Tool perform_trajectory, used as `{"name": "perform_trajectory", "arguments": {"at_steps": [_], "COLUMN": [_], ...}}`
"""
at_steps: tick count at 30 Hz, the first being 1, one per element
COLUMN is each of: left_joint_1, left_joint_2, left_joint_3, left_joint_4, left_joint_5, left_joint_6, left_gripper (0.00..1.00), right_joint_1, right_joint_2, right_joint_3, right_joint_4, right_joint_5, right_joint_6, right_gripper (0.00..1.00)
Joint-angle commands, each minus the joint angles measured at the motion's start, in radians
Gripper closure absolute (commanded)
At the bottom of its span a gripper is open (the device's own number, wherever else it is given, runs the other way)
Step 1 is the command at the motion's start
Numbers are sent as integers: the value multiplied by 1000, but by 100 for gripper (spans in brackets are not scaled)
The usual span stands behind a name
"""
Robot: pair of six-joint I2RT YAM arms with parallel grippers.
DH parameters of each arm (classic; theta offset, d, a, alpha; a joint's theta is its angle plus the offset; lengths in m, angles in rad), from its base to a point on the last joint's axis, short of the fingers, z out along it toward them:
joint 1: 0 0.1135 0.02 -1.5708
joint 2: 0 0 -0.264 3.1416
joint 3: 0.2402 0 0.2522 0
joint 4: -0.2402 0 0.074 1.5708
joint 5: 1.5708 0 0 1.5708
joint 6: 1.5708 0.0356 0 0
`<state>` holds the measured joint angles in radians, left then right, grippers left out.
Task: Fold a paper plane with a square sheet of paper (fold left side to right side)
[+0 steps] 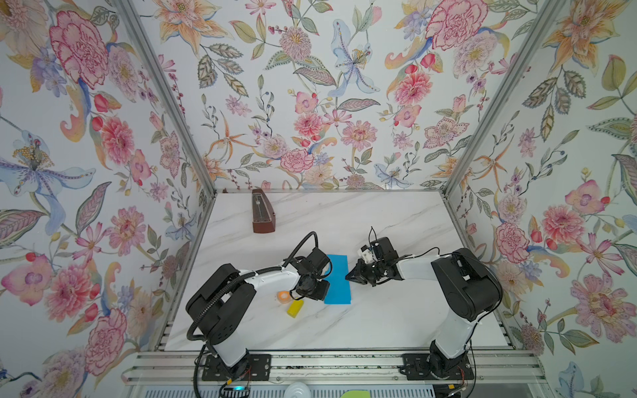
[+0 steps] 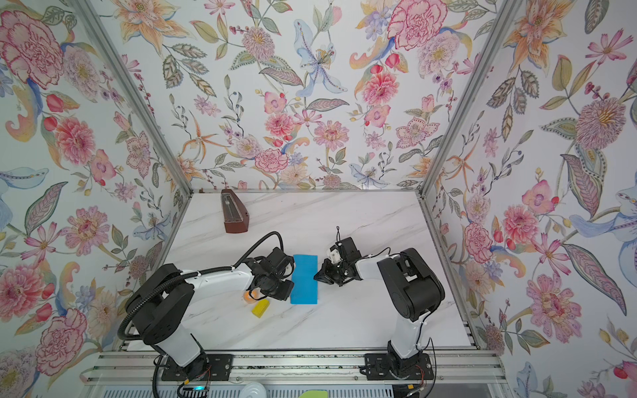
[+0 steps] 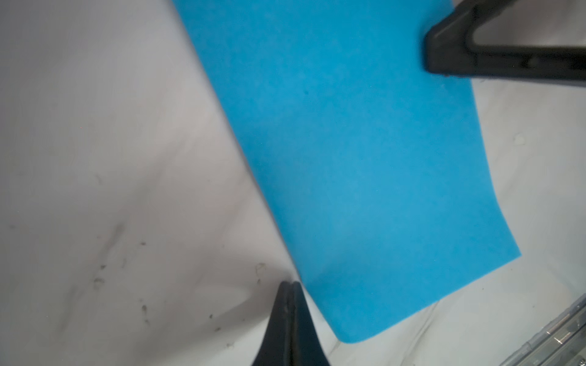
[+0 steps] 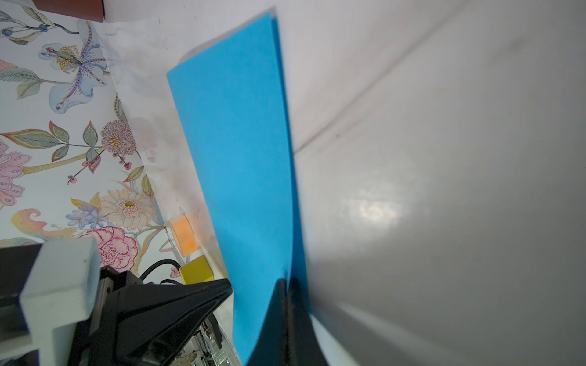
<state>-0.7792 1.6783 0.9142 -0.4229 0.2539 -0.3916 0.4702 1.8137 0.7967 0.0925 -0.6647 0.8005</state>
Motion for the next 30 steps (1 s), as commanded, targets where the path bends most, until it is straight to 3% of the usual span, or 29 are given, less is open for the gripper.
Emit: {"name": "perform_trajectory", "arguments": {"at_steps": [1,12,20,30], "left_joint_1": [1,-37,-57,-57], "left_joint_2": [-21,-14,27,8], "left_joint_3": [1,100,46,-59], "left_joint_4": [-107,-9,1,-65], "left_joint_5": [-71,59,98,38], "left_joint_6": [19,-32,-21,-6], "left_gripper": [100,100,100,100], "right_joint_1": [-5,-5,-5,-8], "right_joint_2": [35,40,39,33], "right_joint_3": [-25,-17,-18,-27], "right_joint_4": [-83,-90,-91,-93], "right_joint_5": [88,86,86,91], "right_joint_6": [-4,-6,-9,-9], "right_gripper": [100,100,100,100]}}
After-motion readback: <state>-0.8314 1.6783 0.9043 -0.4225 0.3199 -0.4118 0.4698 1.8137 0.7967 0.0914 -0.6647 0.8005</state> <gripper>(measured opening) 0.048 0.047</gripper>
